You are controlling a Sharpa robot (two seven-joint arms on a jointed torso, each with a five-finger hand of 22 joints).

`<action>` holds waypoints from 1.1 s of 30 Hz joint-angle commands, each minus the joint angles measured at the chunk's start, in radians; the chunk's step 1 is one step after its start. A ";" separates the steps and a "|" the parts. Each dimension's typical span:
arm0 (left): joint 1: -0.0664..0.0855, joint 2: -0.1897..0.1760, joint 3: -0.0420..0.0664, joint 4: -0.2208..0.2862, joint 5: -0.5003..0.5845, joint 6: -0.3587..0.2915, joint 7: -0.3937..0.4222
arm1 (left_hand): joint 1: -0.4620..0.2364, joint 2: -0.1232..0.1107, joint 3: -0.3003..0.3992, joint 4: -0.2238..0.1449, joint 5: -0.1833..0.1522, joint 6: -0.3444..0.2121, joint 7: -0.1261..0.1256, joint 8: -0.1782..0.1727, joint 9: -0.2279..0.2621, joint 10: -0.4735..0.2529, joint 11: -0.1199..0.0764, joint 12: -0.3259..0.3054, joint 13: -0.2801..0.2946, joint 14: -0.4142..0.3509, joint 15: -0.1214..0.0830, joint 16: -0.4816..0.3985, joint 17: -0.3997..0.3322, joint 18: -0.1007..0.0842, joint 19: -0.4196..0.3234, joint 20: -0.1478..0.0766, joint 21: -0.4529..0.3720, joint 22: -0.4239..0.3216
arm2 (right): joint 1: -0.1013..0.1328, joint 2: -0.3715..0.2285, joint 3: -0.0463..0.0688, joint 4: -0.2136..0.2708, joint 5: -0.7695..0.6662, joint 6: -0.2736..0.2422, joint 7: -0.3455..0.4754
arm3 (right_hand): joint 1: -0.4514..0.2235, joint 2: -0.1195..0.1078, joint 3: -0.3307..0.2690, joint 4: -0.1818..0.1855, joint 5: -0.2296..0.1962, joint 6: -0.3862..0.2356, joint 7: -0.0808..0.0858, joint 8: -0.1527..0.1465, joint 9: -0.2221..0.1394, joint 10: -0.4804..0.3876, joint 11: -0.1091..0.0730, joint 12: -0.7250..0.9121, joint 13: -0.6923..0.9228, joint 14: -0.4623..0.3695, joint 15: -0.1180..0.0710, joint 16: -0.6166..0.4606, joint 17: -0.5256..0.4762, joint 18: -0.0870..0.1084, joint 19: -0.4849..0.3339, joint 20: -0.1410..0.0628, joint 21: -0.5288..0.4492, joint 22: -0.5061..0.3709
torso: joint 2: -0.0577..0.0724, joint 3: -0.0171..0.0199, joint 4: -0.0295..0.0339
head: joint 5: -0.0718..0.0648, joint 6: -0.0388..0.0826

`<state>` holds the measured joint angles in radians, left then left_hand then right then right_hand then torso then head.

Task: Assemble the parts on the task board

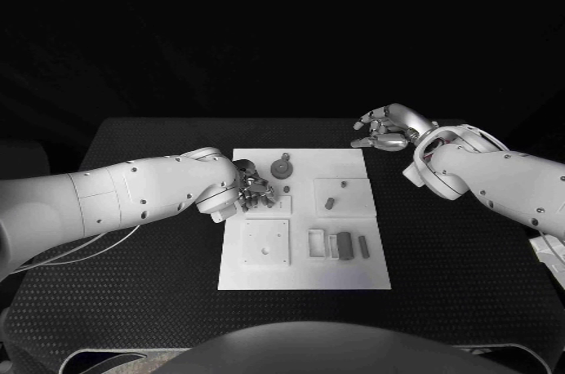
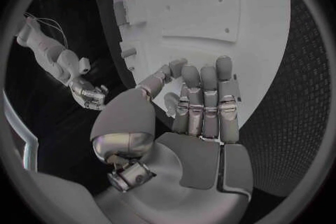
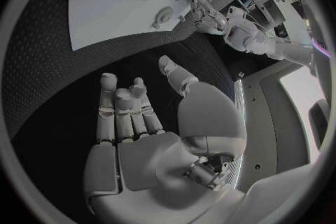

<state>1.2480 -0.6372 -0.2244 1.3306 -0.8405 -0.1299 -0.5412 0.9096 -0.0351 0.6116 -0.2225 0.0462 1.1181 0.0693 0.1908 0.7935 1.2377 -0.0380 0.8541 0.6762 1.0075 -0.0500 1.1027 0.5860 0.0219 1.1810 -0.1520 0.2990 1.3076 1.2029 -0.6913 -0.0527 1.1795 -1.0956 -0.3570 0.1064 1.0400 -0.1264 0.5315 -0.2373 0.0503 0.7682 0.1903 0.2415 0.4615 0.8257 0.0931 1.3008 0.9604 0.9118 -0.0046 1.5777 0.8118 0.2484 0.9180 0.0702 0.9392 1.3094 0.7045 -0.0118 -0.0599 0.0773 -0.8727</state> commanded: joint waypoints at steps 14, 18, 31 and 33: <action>-0.007 0.002 -0.003 0.005 -0.008 0.000 -0.005 | 0.081 0.083 0.048 -0.054 0.003 -0.005 0.001 -0.005 -0.002 -0.010 -0.001 0.006 0.004 -0.007 -0.003 0.007 -0.001 0.020 -0.005 0.001 -0.004 0.021 | -0.001 0.000 0.000 0.000 -0.002 0.012 0.005 | -0.008 -0.001 0.000 0.008 0.000 -0.002 0.011 0.005 -0.002 -0.006 -0.002 0.004 -0.002 0.000 -0.009 0.006 -0.002 0.013 -0.005 0.001 -0.005 0.015 | 0.000 0.0005 -0.0006 | -0.001 0.000; -0.008 0.002 -0.003 0.005 -0.020 0.000 -0.004 | 0.081 0.082 0.048 -0.054 0.004 -0.005 0.001 -0.005 -0.002 -0.010 -0.001 0.006 0.005 -0.007 -0.003 0.007 -0.001 0.020 -0.005 0.001 -0.004 0.021 | -0.001 0.000 0.000 0.000 -0.002 0.012 0.005 | -0.008 -0.001 0.000 0.008 0.000 -0.002 0.011 0.005 -0.002 -0.006 -0.002 0.004 -0.002 0.000 -0.009 0.006 -0.002 0.013 -0.005 0.001 -0.005 0.015 | 0.000 0.0000 -0.0004 | -0.001 0.000; -0.008 0.007 -0.003 0.005 -0.064 -0.030 -0.001 | 0.057 0.045 0.017 -0.046 0.002 -0.001 0.001 -0.001 0.001 -0.008 0.000 0.007 0.013 -0.006 -0.002 0.010 0.000 0.019 -0.001 0.002 -0.002 0.022 | -0.001 -0.001 0.000 0.001 -0.002 0.013 0.005 | -0.008 -0.001 0.000 0.008 0.000 -0.002 0.011 0.005 -0.002 -0.006 -0.002 0.005 -0.003 0.000 -0.009 0.006 -0.002 0.013 -0.005 0.001 -0.005 0.015 | 0.000 0.0001 -0.0003 | -0.001 0.000; -0.008 0.008 -0.003 0.005 -0.079 -0.027 -0.003 | 0.047 0.050 -0.012 -0.054 0.002 -0.001 -0.001 0.000 0.004 -0.008 -0.003 0.005 0.015 -0.006 -0.004 0.011 0.000 0.021 -0.001 0.001 -0.001 0.021 | -0.001 -0.001 0.000 0.001 -0.002 0.012 0.005 | -0.008 -0.001 0.000 0.008 0.000 -0.003 0.011 0.005 -0.002 -0.006 -0.002 0.005 -0.003 0.000 -0.009 0.006 -0.002 0.013 -0.005 0.001 -0.005 0.015 | 0.000 0.0003 -0.0004 | -0.002 0.000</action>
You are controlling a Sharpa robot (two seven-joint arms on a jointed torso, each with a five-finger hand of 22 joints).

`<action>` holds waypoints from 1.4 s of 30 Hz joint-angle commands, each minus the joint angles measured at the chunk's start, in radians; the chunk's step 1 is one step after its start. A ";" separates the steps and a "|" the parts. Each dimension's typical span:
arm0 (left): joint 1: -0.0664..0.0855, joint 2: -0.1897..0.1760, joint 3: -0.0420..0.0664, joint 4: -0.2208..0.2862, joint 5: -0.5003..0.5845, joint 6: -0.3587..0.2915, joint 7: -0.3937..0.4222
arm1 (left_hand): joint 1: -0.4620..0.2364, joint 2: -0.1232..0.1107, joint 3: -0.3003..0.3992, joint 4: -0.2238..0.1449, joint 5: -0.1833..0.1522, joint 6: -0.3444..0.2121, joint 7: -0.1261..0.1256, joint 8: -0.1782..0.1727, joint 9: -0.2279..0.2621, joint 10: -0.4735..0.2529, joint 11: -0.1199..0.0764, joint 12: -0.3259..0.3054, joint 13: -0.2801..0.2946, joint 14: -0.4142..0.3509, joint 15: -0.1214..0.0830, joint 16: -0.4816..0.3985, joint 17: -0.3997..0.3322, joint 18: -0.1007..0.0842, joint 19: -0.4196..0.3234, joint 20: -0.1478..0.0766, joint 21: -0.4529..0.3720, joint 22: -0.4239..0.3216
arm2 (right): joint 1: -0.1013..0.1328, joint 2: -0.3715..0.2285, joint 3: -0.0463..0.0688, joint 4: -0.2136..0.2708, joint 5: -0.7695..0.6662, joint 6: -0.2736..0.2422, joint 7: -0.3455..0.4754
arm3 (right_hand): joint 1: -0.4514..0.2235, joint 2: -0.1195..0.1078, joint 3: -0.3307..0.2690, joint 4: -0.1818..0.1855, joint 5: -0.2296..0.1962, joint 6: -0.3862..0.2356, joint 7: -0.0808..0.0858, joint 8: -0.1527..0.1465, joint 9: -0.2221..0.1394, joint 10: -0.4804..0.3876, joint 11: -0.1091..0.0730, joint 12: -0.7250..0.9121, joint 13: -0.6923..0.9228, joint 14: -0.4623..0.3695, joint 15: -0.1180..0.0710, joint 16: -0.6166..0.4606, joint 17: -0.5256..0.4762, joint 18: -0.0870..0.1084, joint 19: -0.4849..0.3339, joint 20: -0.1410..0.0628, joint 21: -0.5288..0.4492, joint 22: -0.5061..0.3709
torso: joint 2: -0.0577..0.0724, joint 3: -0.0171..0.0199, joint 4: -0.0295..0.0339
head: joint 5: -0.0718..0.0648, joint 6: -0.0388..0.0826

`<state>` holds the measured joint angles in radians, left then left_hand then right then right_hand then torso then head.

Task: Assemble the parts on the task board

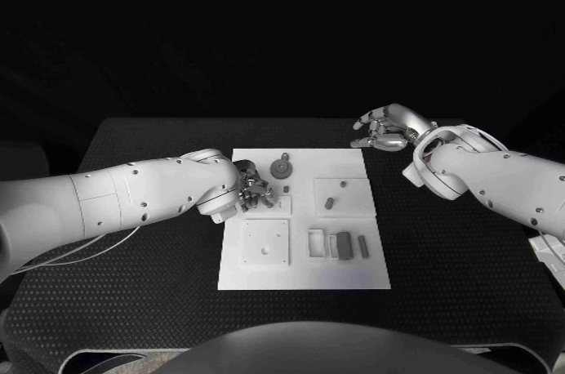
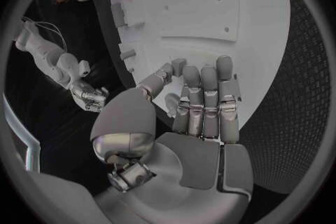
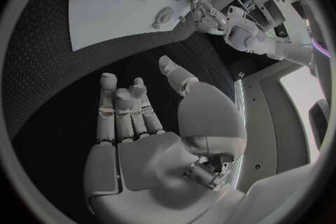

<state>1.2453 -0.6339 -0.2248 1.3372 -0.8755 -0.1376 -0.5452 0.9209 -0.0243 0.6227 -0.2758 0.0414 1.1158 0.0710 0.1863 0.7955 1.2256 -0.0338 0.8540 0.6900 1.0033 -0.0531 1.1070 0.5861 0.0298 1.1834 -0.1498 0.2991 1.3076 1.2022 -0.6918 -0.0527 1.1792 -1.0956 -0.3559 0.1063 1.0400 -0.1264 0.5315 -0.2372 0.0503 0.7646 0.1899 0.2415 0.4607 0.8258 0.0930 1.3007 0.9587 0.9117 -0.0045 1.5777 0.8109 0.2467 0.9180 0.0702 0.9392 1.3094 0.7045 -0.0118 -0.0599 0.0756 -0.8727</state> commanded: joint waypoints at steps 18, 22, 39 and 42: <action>-0.005 0.003 -0.003 -0.007 -0.073 -0.024 -0.001 | -0.114 -0.058 -0.198 0.014 0.007 0.000 -0.007 0.004 0.005 0.004 -0.011 -0.009 0.008 -0.006 -0.004 0.005 -0.003 0.019 -0.009 -0.004 -0.015 0.015 | -0.001 -0.001 0.000 0.001 -0.001 0.009 0.006 | -0.008 -0.002 0.000 0.008 0.000 0.001 0.012 0.005 -0.002 -0.006 -0.002 0.005 -0.002 0.000 -0.009 0.006 -0.002 0.015 -0.005 0.001 -0.005 0.015 | 0.000 -0.0005 -0.0005 | -0.002 0.000; -0.005 0.000 -0.002 -0.005 -0.076 -0.030 0.001 | -0.122 -0.060 -0.209 0.012 0.007 0.000 -0.008 0.004 0.005 0.005 -0.012 -0.011 0.010 -0.005 -0.005 0.005 -0.003 0.020 -0.008 -0.004 -0.017 0.014 | -0.001 -0.001 0.000 0.001 -0.001 0.009 0.006 | -0.009 -0.003 0.000 0.008 0.000 0.000 0.012 0.005 -0.002 -0.007 -0.002 0.005 -0.002 0.000 -0.009 0.006 -0.002 0.015 -0.005 0.001 -0.005 0.015 | 0.000 -0.0001 -0.0002 | -0.001 0.000; -0.005 -0.021 0.006 0.020 -0.064 -0.032 0.035 | -0.106 -0.068 -0.219 -0.006 0.007 0.004 -0.011 0.006 0.007 0.009 -0.015 -0.011 0.014 -0.002 -0.008 0.007 -0.003 0.022 -0.001 -0.007 -0.021 0.013 | -0.007 0.001 0.000 -0.002 -0.001 0.007 0.008 | -0.010 -0.003 0.000 0.009 0.000 -0.001 0.012 0.005 -0.002 -0.007 -0.001 0.005 -0.003 -0.001 -0.009 0.006 -0.002 0.015 -0.006 0.001 -0.005 0.015 | -0.002 0.0001 -0.0002 | -0.001 0.000; -0.004 -0.027 0.026 0.028 -0.042 -0.029 0.044 | -0.095 -0.064 -0.218 -0.010 0.008 -0.001 -0.010 0.004 0.006 0.005 -0.014 -0.014 0.014 -0.006 -0.007 0.005 -0.003 0.021 -0.002 -0.006 -0.025 0.012 | -0.009 0.003 0.000 -0.008 0.000 0.007 0.009 | -0.010 -0.003 0.000 0.009 0.000 -0.001 0.012 0.005 -0.002 -0.007 -0.001 0.005 -0.003 -0.001 -0.009 0.006 -0.002 0.015 -0.006 0.001 -0.005 0.015 | -0.002 0.0002 0.0001 | 0.000 0.001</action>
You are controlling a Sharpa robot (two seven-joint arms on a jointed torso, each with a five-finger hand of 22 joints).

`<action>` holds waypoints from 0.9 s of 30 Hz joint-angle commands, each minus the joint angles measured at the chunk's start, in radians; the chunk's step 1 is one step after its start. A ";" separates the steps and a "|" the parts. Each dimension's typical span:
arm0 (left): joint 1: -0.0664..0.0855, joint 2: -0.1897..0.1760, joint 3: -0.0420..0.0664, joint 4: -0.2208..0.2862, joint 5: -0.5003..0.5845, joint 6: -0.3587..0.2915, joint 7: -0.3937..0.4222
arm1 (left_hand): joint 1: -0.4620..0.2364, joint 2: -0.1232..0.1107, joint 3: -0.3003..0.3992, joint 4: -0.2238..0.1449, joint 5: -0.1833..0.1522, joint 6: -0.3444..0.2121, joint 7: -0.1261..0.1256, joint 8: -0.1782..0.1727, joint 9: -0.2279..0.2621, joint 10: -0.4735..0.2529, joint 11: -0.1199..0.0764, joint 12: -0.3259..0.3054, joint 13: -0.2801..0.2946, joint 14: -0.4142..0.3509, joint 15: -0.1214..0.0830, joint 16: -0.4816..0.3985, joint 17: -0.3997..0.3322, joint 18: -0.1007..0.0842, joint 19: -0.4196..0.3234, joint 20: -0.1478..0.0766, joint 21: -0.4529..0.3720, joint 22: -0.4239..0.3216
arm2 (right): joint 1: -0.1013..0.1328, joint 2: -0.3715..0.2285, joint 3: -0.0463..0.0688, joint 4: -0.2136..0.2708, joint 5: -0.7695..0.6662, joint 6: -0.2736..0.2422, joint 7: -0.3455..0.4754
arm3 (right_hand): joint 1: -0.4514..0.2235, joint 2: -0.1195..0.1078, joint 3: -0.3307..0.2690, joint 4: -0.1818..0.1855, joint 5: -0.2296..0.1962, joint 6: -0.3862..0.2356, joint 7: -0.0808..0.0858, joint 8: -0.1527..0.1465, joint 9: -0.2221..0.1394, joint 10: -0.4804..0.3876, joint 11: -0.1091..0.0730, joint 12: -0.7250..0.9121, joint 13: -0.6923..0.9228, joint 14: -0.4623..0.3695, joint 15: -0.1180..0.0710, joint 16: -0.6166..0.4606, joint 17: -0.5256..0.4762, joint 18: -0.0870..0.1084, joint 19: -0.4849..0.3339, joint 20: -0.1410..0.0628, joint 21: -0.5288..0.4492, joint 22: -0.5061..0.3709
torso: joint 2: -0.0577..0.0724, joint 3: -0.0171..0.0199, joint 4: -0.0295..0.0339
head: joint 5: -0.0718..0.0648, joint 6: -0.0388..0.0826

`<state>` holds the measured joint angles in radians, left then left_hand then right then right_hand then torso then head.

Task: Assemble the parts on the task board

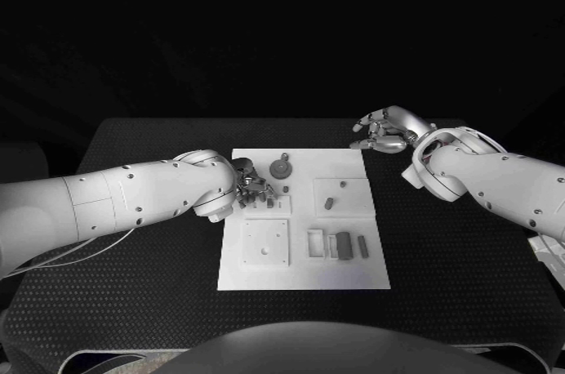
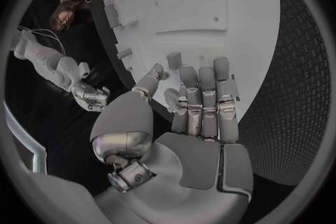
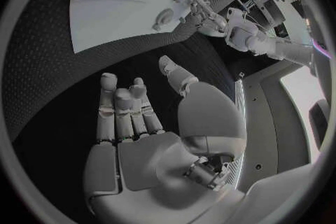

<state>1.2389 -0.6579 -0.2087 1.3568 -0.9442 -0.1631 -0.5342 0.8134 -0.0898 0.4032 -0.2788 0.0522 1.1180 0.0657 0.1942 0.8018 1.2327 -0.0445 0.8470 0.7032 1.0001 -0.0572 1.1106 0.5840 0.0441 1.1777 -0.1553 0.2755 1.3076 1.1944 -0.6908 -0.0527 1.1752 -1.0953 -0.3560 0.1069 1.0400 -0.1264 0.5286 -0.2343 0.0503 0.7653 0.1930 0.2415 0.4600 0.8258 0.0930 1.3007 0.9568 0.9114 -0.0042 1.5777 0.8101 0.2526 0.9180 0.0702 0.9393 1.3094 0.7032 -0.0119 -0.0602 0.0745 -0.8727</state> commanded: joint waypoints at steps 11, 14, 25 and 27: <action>0.037 -0.038 0.062 0.015 0.069 0.013 0.080 | 0.184 0.012 0.080 0.002 0.001 -0.091 0.040 -0.009 -0.025 -0.110 0.044 -0.130 -0.070 -0.107 0.056 -0.088 -0.052 -0.012 -0.096 0.052 -0.098 -0.028 | -0.005 0.011 0.000 -0.027 0.008 0.000 0.015 | -0.009 -0.003 0.003 0.006 0.000 -0.002 0.009 0.005 -0.002 -0.008 -0.001 0.006 -0.002 -0.001 -0.009 0.006 -0.002 0.009 -0.006 0.001 -0.005 0.015 | 0.000 -0.0001 0.0004 | 0.006 0.021; 0.043 -0.046 0.063 0.004 0.010 0.019 0.127 | 0.218 0.011 0.129 -0.003 0.000 -0.110 0.057 0.000 -0.034 -0.138 0.069 -0.228 -0.137 -0.140 0.096 -0.144 -0.086 -0.002 -0.133 0.089 -0.145 -0.059 | -0.006 0.011 0.000 -0.030 0.008 -0.002 0.017 | -0.009 -0.003 0.003 0.006 0.000 -0.003 0.009 0.005 -0.002 -0.008 -0.001 0.006 -0.002 -0.001 -0.009 0.006 -0.002 0.009 -0.006 0.001 -0.005 0.015 | 0.001 -0.0002 0.0001 | 0.006 0.027; 0.044 -0.056 0.063 -0.036 -0.244 -0.082 0.267 | 0.282 -0.013 0.145 -0.007 0.001 -0.161 0.071 -0.002 -0.094 -0.129 0.125 -0.488 -0.297 -0.103 0.096 -0.165 -0.102 0.014 -0.096 0.096 -0.173 -0.076 | -0.006 0.010 0.000 -0.033 0.011 -0.004 0.019 | -0.008 -0.003 0.003 0.005 0.000 -0.003 0.009 0.005 -0.002 -0.008 -0.001 0.006 -0.002 -0.001 -0.009 0.006 -0.002 0.009 -0.006 0.001 -0.005 0.015 | 0.002 -0.0007 0.0010 | 0.010 0.035; 0.043 -0.049 0.061 -0.048 -0.271 -0.087 0.283 | 0.286 -0.021 0.145 -0.007 0.002 -0.162 0.072 -0.001 -0.098 -0.123 0.125 -0.499 -0.302 -0.102 0.095 -0.167 -0.102 0.013 -0.095 0.096 -0.175 -0.077 | -0.006 0.009 0.000 -0.033 0.011 -0.004 0.019 | -0.008 -0.002 0.003 0.005 0.000 -0.003 0.009 0.005 -0.002 -0.008 -0.001 0.006 -0.002 -0.001 -0.009 0.007 -0.002 0.009 -0.006 0.001 -0.005 0.015 | 0.002 -0.0007 0.0010 | 0.011 0.035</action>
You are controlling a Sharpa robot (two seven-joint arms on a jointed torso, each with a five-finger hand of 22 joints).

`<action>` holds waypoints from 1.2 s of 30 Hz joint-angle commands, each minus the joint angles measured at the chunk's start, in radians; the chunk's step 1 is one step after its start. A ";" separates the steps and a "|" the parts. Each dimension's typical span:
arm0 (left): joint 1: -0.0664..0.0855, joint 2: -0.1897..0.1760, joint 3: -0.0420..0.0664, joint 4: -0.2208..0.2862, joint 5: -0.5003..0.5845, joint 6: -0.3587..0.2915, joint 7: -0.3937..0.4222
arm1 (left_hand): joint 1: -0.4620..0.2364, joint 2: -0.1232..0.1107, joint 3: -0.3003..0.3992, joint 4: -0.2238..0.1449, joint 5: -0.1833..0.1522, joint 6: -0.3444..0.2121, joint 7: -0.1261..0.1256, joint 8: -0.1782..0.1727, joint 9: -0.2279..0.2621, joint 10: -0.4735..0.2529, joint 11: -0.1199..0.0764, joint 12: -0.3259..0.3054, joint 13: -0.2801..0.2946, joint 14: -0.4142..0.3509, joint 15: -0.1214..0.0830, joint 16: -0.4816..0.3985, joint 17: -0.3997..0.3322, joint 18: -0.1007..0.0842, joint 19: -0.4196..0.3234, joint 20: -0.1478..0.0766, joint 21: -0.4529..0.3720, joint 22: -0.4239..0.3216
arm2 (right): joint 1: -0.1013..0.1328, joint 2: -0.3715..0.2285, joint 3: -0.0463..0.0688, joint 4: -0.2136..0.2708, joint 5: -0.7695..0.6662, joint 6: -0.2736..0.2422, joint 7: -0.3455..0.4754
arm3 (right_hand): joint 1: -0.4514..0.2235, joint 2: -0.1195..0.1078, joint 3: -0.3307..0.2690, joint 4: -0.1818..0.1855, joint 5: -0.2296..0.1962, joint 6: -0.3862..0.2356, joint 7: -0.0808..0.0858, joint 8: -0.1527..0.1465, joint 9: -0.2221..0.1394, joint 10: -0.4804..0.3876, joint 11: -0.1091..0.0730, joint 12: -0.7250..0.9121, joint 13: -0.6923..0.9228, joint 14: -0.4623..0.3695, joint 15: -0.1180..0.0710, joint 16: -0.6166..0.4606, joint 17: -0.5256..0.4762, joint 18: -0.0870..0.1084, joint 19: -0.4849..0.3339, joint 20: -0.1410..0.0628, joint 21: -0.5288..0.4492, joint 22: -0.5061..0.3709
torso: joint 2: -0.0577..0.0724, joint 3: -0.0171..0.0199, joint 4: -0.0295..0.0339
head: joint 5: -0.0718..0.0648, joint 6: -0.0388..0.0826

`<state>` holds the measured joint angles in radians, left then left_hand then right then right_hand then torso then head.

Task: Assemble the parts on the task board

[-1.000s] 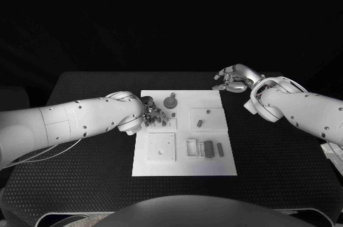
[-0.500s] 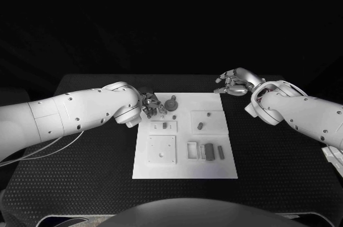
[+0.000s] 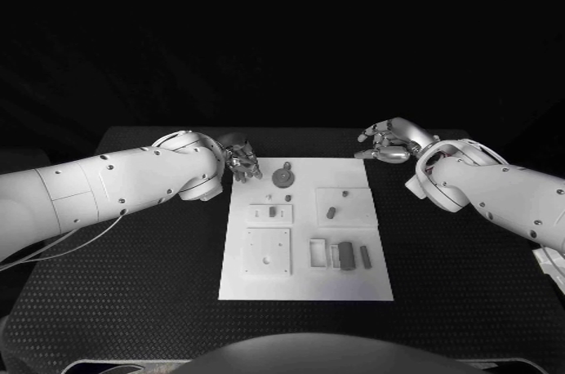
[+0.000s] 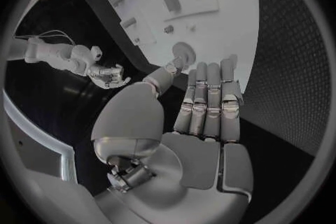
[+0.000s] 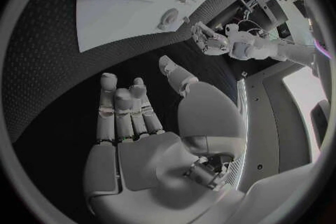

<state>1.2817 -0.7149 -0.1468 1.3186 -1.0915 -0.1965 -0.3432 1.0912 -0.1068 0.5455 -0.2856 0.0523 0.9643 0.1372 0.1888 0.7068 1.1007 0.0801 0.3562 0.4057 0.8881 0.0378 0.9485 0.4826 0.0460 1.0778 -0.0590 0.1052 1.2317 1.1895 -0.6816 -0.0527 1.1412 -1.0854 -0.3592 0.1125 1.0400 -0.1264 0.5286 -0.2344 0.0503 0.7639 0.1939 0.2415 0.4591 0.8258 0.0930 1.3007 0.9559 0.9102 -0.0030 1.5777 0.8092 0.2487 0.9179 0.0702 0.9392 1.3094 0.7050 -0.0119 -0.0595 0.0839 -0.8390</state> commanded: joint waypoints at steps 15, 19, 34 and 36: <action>-0.036 0.050 -0.029 -0.076 -0.139 -0.193 0.300 | 0.030 -0.018 0.008 -0.001 0.003 -0.012 -0.001 0.013 -0.025 0.010 0.015 -0.075 -0.033 0.013 0.000 -0.011 -0.002 0.009 0.012 -0.002 -0.018 -0.003 | -0.001 0.000 0.000 -0.001 0.001 -0.002 0.017 | -0.007 -0.002 0.004 0.005 0.000 -0.002 0.008 0.005 -0.002 -0.008 -0.001 0.007 -0.002 0.001 -0.010 0.007 -0.002 0.013 -0.006 0.001 -0.005 0.015 | 0.001 -0.0006 -0.0016 | -0.003 0.012; -0.040 0.054 -0.029 -0.082 -0.155 -0.204 0.298 | 0.049 -0.013 0.016 -0.002 0.004 -0.010 -0.001 0.016 -0.030 0.021 0.014 -0.088 -0.037 0.016 -0.001 -0.011 -0.002 0.009 0.015 -0.003 -0.020 -0.002 | -0.001 0.000 0.000 -0.001 0.001 -0.002 0.017 | -0.007 -0.002 0.004 0.005 0.000 -0.002 0.008 0.005 -0.002 -0.008 -0.001 0.007 -0.002 0.001 -0.010 0.007 -0.002 0.013 -0.006 0.001 -0.005 0.015 | 0.001 -0.0006 -0.0021 | -0.006 0.015; -0.040 0.072 -0.028 -0.161 -0.205 -0.087 0.110 | -0.191 -0.080 -0.097 0.140 -0.003 -0.019 0.015 0.022 -0.053 0.083 -0.004 -0.112 -0.032 0.070 -0.033 0.038 0.030 0.016 0.080 -0.030 0.004 0.024 | -0.001 -0.002 0.000 -0.002 0.002 0.001 0.016 | -0.006 -0.001 0.004 0.004 0.000 -0.001 0.008 0.006 -0.002 -0.008 -0.001 0.008 -0.003 0.001 -0.010 0.007 -0.002 0.013 -0.006 0.001 -0.005 0.015 | 0.000 -0.0007 -0.0002 | -0.006 0.018; -0.039 0.080 -0.028 -0.174 -0.205 -0.070 0.092 | -0.260 -0.063 -0.115 0.193 -0.003 -0.008 0.007 0.030 -0.052 0.103 -0.015 -0.103 -0.022 0.082 -0.045 0.058 0.041 0.021 0.094 -0.040 0.013 0.033 | -0.001 -0.001 0.000 -0.002 0.002 0.001 0.016 | -0.006 -0.001 0.004 0.004 0.000 -0.001 0.008 0.006 -0.002 -0.008 -0.001 0.008 -0.003 0.001 -0.010 0.007 -0.002 0.013 -0.006 0.001 -0.005 0.015 | 0.001 -0.0012 -0.0003 | -0.005 0.017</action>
<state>1.2415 -0.6398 -0.1753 1.1490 -1.2773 -0.3292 -0.1846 0.8451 -0.1721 0.4347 -0.1026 0.0530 0.9508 0.1433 0.2162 0.6546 1.1986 0.0657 0.2500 0.3816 0.9636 -0.0093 1.0019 0.5216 0.0522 1.1658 -0.1004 0.1152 1.2631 1.1885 -0.6833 -0.0527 1.1394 -1.0823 -0.3605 0.1181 1.0400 -0.1264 0.5286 -0.2344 0.0503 0.7626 0.1883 0.2415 0.4583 0.8258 0.0930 1.3046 0.9540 0.9111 -0.0082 1.5818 0.8084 0.2465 0.9179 0.0702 0.9392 1.3094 0.7050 -0.0118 -0.0594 0.0773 -0.8213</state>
